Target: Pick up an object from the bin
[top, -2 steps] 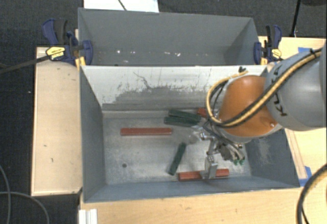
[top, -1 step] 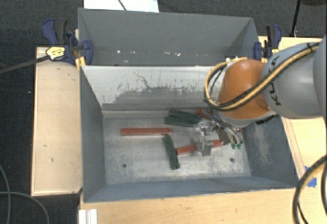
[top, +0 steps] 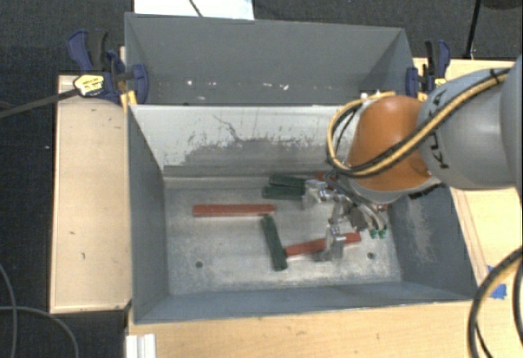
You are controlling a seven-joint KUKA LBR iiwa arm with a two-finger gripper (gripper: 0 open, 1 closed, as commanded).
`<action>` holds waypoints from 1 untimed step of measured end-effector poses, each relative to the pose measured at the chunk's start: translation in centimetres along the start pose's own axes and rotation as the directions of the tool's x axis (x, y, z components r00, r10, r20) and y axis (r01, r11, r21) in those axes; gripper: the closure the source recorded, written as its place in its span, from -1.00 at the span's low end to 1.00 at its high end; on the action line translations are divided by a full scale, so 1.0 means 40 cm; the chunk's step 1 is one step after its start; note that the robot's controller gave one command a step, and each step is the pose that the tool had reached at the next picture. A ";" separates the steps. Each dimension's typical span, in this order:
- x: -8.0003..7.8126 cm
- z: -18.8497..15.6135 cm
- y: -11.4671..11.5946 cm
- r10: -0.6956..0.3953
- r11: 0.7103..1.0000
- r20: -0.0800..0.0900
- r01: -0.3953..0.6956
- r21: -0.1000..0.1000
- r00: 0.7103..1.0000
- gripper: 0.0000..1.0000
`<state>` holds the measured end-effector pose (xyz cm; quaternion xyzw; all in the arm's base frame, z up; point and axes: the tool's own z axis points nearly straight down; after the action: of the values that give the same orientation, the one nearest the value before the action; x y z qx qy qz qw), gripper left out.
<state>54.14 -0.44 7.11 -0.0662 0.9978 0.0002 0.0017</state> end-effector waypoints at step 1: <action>0.001 0.001 0.000 0.000 1.000 -0.001 0.000 0.000 1.000 1.00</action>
Offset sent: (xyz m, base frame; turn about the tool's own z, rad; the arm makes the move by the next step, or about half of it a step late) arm 0.0000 0.0000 0.0000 0.0000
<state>54.11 -0.44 7.08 -0.0660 0.9978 0.0003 0.0013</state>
